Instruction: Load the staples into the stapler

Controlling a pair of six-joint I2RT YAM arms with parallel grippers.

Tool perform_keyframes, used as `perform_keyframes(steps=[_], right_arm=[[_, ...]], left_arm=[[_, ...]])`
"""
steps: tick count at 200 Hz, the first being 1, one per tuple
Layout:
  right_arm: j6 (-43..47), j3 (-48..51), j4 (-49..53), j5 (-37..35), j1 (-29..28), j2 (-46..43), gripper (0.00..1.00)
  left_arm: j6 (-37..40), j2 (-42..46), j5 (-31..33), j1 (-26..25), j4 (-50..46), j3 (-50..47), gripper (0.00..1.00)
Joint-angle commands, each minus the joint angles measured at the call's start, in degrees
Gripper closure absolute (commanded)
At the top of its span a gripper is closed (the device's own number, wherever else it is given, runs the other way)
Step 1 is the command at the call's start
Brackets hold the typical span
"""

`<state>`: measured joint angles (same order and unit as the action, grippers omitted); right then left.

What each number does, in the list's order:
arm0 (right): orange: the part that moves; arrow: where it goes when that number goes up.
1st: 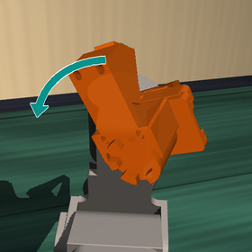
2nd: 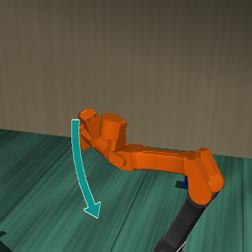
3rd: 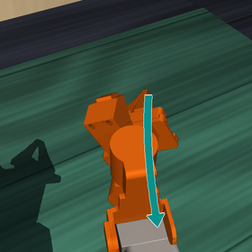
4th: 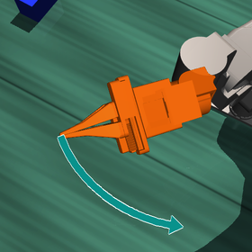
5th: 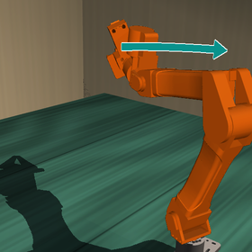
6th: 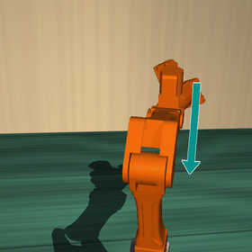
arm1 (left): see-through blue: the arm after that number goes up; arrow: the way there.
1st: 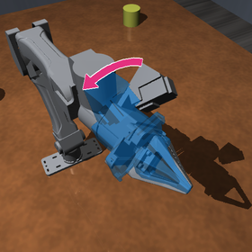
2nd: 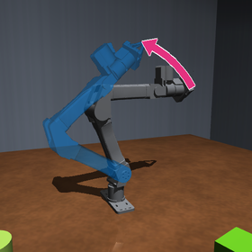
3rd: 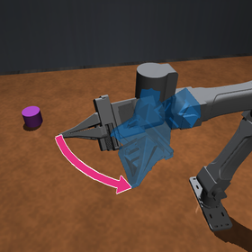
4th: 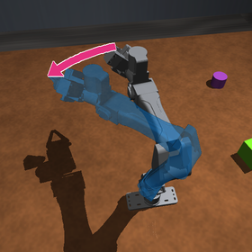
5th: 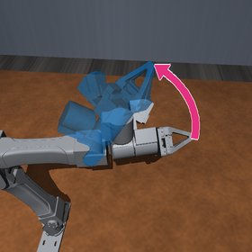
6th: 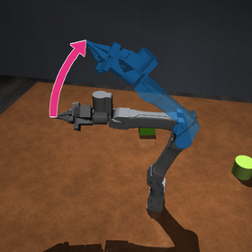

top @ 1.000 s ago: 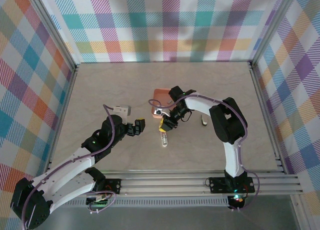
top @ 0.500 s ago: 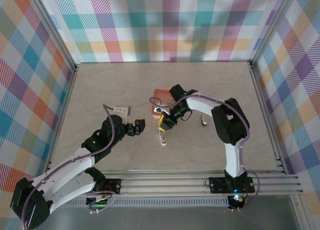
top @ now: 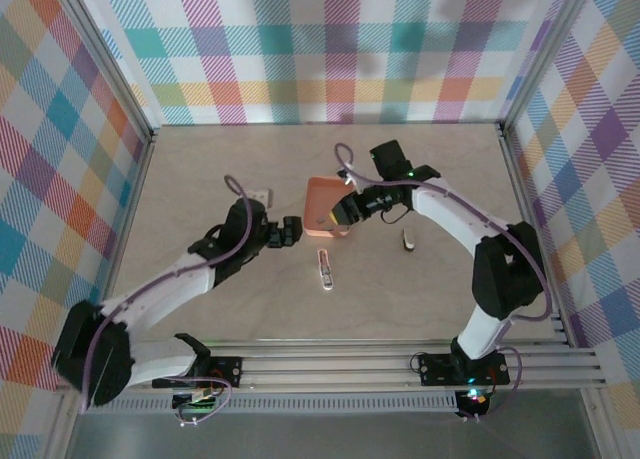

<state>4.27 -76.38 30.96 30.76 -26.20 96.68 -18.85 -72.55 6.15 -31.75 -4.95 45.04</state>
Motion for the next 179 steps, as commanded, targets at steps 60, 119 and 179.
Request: perform_keyframes(steps=[60,119,179], right_arm=[[-22.5,9.6,-0.5,-10.2,3.1,-9.9,0.46],[-23.7,11.7,-1.0,-10.3,3.1,-10.8,0.45],[-26.6,10.0,4.7,-17.4,3.3,-12.0,0.43]], left_arm=[[-1.5,-33.1,-13.4,5.5,-9.6,30.1,0.0],[-1.8,-44.6,-16.9,5.6,-10.5,39.3,0.0],[-4.2,-48.0,-21.5,3.8,-9.6,42.0,0.03]])
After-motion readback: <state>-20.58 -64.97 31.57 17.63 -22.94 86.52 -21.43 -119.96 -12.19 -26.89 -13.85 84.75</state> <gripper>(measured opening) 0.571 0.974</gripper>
